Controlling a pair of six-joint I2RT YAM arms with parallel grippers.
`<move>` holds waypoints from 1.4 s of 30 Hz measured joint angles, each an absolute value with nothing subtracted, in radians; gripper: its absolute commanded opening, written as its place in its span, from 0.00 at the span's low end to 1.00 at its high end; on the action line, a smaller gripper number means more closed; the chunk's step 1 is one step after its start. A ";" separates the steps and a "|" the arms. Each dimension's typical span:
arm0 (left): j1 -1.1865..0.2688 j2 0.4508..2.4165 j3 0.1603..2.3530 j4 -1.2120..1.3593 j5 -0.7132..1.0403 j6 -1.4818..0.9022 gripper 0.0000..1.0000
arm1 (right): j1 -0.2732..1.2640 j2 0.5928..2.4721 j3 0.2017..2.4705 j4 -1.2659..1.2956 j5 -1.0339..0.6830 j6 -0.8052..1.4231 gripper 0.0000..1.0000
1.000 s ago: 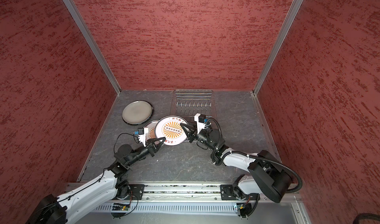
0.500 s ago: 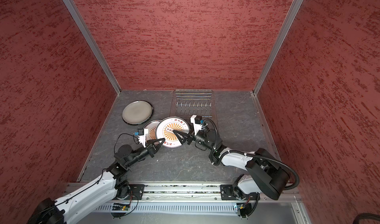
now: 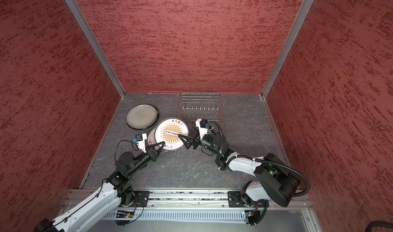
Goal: Unload the plates from the dish rack
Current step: 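Tilt and lower the plate onto the stack while left gripper moves beside it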
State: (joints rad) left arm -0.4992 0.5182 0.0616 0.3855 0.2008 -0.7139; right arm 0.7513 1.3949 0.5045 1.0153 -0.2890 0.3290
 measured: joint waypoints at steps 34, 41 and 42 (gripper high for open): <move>-0.313 0.340 0.043 0.058 0.067 -0.947 0.00 | 0.831 1.541 0.689 0.731 -0.246 0.195 0.99; -0.302 0.364 0.043 0.035 0.057 -0.971 0.00 | 0.833 1.542 0.696 0.717 -0.231 0.188 0.99; -0.302 0.369 0.043 0.034 0.056 -0.973 0.00 | 0.833 1.542 0.698 0.714 -0.229 0.187 0.99</move>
State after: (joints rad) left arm -0.3016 0.3691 0.0429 0.0338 0.0559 -0.9730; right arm 0.8333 1.5421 0.6975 0.7139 -0.2291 0.1867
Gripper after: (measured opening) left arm 0.080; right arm 0.989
